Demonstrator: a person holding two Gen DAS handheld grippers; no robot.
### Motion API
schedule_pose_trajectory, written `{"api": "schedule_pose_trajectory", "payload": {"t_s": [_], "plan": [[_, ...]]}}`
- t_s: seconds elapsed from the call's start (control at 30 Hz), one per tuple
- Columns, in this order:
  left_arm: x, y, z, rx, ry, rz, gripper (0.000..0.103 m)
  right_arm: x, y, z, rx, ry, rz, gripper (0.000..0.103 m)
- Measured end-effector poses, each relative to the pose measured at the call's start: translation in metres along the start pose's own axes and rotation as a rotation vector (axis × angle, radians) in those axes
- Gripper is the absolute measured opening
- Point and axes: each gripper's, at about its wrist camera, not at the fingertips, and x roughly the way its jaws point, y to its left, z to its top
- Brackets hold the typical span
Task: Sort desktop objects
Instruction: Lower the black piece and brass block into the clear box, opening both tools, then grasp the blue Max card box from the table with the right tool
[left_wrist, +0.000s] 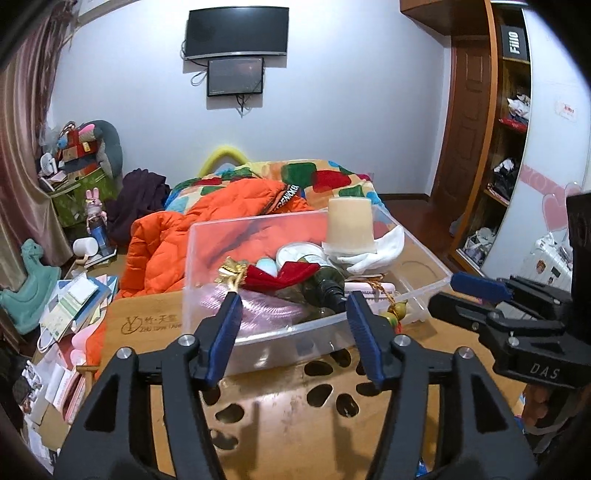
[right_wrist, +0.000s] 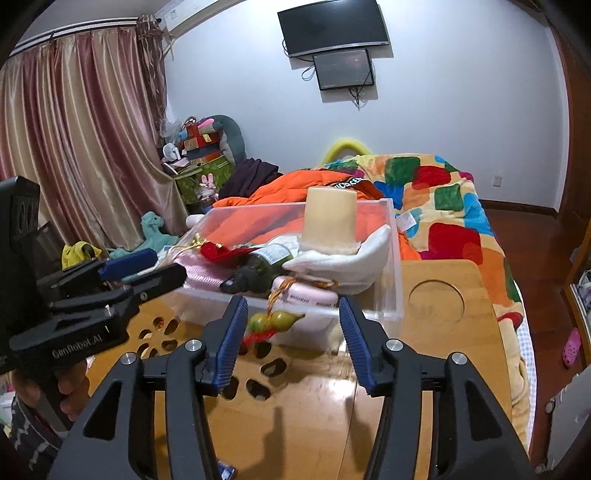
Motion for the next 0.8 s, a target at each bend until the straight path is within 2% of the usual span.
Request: {"api": "schedule_pose_trajectory", "payload": {"t_s": [0.17,0.3,0.6,0.8], "plan": [[-0.018,0.013,-0.008,-0.038,-0.009,0.022,0.066,-0.012,0.006,-0.012,-0.006,0.003,-0.005,0.049],[-0.026,0.026,-0.021,-0.07,0.008,0.038,0.071,-0.012,0.015,-0.033,-0.004,0.051,0.015,0.049],[-0.034,0.037,-0.075,-0.105,0.122,0.025,0.071,-0.008,0.037,-0.09,0.01,0.186,0.088,0.049],[-0.039,0.034,-0.107,-0.124,0.179,0.008,0.071,-0.011,0.054,-0.113,-0.037,0.22,0.089,0.049]]}}
